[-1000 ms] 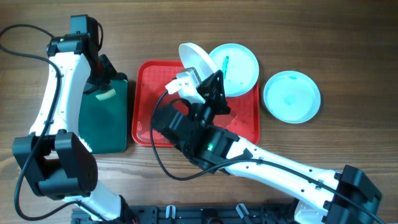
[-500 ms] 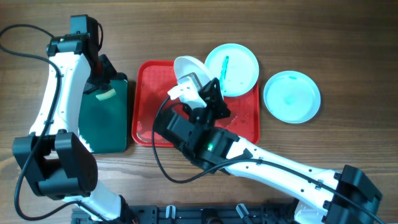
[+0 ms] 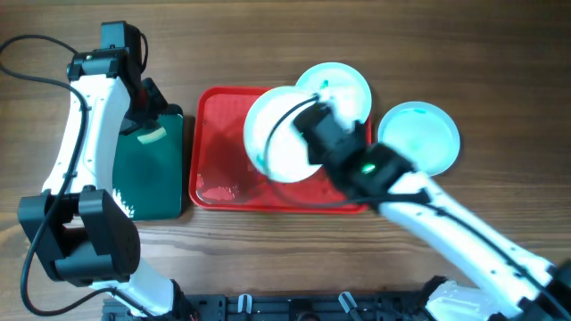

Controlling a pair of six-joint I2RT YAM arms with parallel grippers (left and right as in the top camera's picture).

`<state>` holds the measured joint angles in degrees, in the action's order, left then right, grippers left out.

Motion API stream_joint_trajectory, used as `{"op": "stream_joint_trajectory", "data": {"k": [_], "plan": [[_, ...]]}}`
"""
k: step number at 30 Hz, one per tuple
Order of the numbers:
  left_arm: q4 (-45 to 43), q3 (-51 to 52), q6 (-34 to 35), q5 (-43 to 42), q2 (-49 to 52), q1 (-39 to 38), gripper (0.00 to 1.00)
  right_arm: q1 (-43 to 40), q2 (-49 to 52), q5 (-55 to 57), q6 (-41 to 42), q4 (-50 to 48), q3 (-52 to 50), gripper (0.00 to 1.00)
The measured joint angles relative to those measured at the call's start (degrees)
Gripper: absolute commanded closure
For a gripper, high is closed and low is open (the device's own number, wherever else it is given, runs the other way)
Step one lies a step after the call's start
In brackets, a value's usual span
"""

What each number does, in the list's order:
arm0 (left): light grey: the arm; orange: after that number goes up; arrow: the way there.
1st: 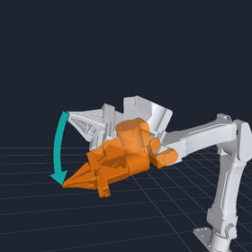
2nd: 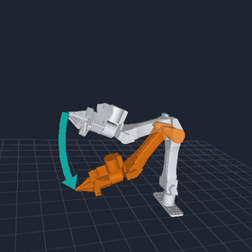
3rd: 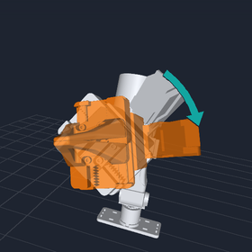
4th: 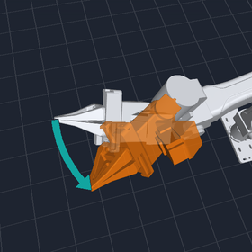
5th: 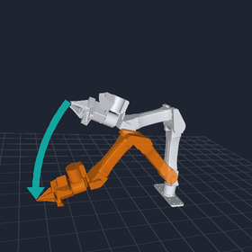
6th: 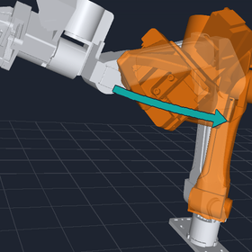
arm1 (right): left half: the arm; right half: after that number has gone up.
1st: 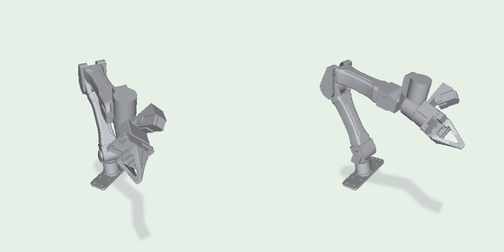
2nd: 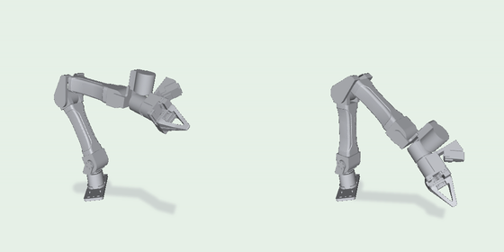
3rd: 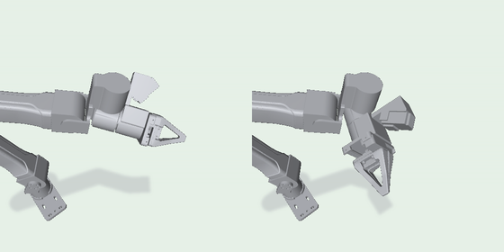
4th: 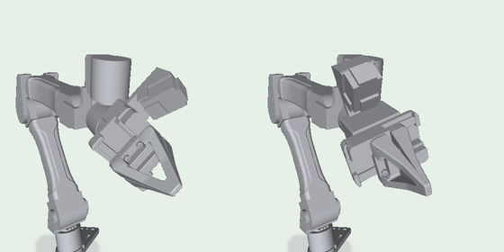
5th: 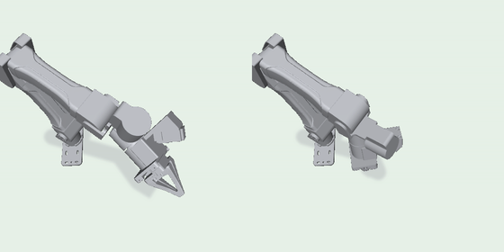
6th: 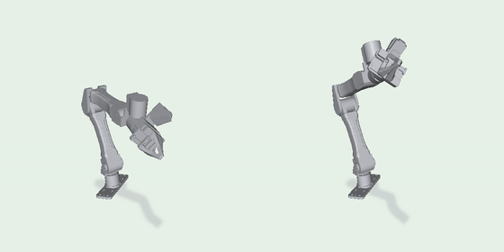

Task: Clean dirty plates on tray and stack at the side

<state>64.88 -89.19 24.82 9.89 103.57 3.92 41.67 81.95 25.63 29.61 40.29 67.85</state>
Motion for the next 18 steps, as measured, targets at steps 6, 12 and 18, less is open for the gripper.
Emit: {"op": "stream_joint_trajectory", "data": {"k": [6,12,18], "plan": [[0.07,0.00,0.02,-0.02,0.00,0.00,0.96,-21.77,-1.66,-15.65,1.22,5.90,0.00,0.96],[0.04,0.00,0.02,-0.04,0.00,0.00,0.96,-43.82,-1.66,-18.73,1.73,7.54,-3.56,0.96],[0.07,0.00,0.02,-0.17,0.00,0.00,0.96,-55.30,0.07,-18.99,1.90,-0.35,-14.32,0.96]]}}
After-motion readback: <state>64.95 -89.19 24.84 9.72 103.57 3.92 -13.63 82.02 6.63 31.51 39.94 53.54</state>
